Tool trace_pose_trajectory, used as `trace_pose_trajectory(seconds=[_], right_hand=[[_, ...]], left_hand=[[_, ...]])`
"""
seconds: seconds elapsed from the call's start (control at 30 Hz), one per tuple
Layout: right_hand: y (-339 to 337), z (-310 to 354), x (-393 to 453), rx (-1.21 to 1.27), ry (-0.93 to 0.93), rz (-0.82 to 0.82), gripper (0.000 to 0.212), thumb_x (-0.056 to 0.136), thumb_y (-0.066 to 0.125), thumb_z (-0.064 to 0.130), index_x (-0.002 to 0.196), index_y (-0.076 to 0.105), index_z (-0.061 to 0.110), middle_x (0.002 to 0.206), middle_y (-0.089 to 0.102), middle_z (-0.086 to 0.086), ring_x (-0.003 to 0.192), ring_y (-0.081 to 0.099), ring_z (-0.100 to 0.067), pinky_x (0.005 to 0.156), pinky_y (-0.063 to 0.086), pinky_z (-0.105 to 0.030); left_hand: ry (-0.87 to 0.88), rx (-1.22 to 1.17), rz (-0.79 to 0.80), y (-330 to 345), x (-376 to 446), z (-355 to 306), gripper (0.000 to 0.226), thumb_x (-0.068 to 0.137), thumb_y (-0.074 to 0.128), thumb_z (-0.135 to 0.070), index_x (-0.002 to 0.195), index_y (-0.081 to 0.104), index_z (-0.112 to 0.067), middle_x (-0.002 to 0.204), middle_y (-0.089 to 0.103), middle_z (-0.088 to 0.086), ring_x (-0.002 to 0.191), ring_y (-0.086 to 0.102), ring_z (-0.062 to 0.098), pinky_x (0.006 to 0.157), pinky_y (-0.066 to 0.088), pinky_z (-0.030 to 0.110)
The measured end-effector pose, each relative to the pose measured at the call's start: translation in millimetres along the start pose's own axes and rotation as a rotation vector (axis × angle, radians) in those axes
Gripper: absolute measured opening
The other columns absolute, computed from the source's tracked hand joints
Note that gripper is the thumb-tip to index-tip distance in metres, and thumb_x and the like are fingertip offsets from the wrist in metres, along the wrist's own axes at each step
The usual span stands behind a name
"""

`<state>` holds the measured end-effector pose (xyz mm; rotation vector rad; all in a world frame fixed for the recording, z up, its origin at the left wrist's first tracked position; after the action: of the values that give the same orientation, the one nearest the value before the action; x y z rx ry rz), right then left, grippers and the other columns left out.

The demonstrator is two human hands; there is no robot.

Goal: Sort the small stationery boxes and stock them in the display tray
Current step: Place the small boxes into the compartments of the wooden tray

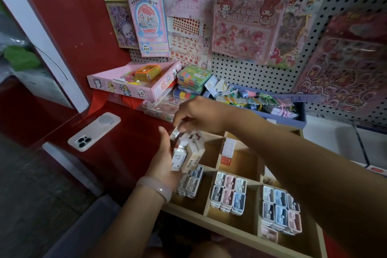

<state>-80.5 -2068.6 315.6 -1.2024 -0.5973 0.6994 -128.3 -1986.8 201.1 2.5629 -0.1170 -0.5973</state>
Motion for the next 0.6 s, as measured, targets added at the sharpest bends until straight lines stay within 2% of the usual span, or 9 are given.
trace_pose_trajectory(seconds=[0.03,0.1,0.13,0.2,0.27,0.37,0.47,0.53,0.6], right_hand=[[-7,-1,-3,0.024,-0.009,-0.075,0.019,0.089,0.062,0.014,0.106,0.069,0.009,0.102,0.068,-0.003,0.093,0.061,-0.015,0.082,0.043,-0.023],[-21,-13,-16,0.144,0.059,-0.285,0.016,0.091,0.059,0.014,0.101,0.068,0.005,0.091,0.069,-0.005,0.084,0.064,-0.019,0.078,0.047,-0.023],[-26,-23,-27,0.251,0.150,-0.389,0.016,0.093,0.056,0.015,0.099,0.066,0.003,0.085,0.069,-0.007,0.076,0.064,-0.021,0.074,0.048,-0.023],[-23,-43,-53,0.485,0.349,-0.501,0.016,0.095,0.053,0.016,0.093,0.061,0.002,0.078,0.069,-0.013,0.066,0.066,-0.025,0.071,0.055,-0.033],[-1,-58,-80,0.623,0.548,-0.429,0.010,0.093,0.055,0.013,0.091,0.056,0.004,0.083,0.070,-0.015,0.062,0.067,-0.016,0.066,0.059,-0.035],[37,-65,-113,0.554,0.765,-0.187,0.015,0.089,0.061,0.013,0.098,0.049,0.010,0.087,0.066,-0.008,0.065,0.067,-0.011,0.057,0.057,-0.022],[57,-60,-126,0.365,0.771,-0.059,0.020,0.090,0.060,0.020,0.103,0.047,0.013,0.088,0.057,0.001,0.072,0.059,-0.013,0.053,0.047,-0.016],[61,-57,-125,0.295,0.729,-0.092,0.014,0.090,0.060,0.022,0.094,0.047,0.018,0.084,0.050,0.006,0.076,0.050,-0.013,0.051,0.035,-0.012],[59,-55,-121,0.253,0.690,-0.149,0.020,0.088,0.061,0.022,0.081,0.043,0.023,0.075,0.044,0.011,0.076,0.047,-0.013,0.050,0.029,-0.012]], left_hand=[[0.024,-0.030,0.013,0,1,-2,0.073,0.088,0.026,-0.069,0.130,0.055,-0.017,0.118,0.065,0.004,0.095,0.067,0.019,0.099,0.045,0.041],[0.080,-0.069,0.036,-1,4,-2,0.058,0.093,0.023,-0.063,0.110,0.062,-0.024,0.099,0.072,0.004,0.085,0.071,0.017,0.077,0.054,0.032],[0.106,-0.087,0.049,-1,5,-3,0.053,0.094,0.022,-0.060,0.099,0.062,-0.026,0.092,0.073,0.002,0.080,0.071,0.014,0.069,0.055,0.028],[0.140,-0.114,0.054,-2,5,-7,0.048,0.094,0.023,-0.058,0.093,0.059,-0.025,0.085,0.073,-0.001,0.073,0.070,0.011,0.059,0.055,0.023],[0.135,-0.158,0.054,-1,4,-9,0.050,0.091,0.027,-0.059,0.092,0.063,-0.025,0.082,0.072,-0.002,0.069,0.069,0.010,0.056,0.055,0.022],[0.108,-0.201,0.114,15,-2,-9,0.070,0.087,0.023,-0.061,0.063,0.077,-0.024,0.070,0.071,-0.006,0.063,0.067,0.002,0.061,0.053,0.017],[0.088,-0.210,0.119,27,-8,-6,0.073,0.087,0.023,-0.061,0.052,0.074,-0.024,0.063,0.070,-0.005,0.059,0.066,0.002,0.059,0.053,0.016],[0.093,-0.214,0.100,27,-9,-4,0.074,0.091,0.023,-0.059,0.052,0.075,-0.024,0.064,0.071,-0.004,0.059,0.067,0.005,0.060,0.054,0.018],[0.093,-0.202,0.072,26,-12,-3,0.074,0.094,0.021,-0.058,0.053,0.075,-0.026,0.067,0.072,-0.005,0.061,0.068,0.006,0.061,0.055,0.020]])
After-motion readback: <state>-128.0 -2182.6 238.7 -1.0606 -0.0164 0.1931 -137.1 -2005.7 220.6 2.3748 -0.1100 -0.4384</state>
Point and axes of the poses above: each hand's wrist, its own x-axis towards the middle knuckle, its own y-axis out of the palm, z = x × y, the point moved 5 cm from there along x, towards the middle knuckle
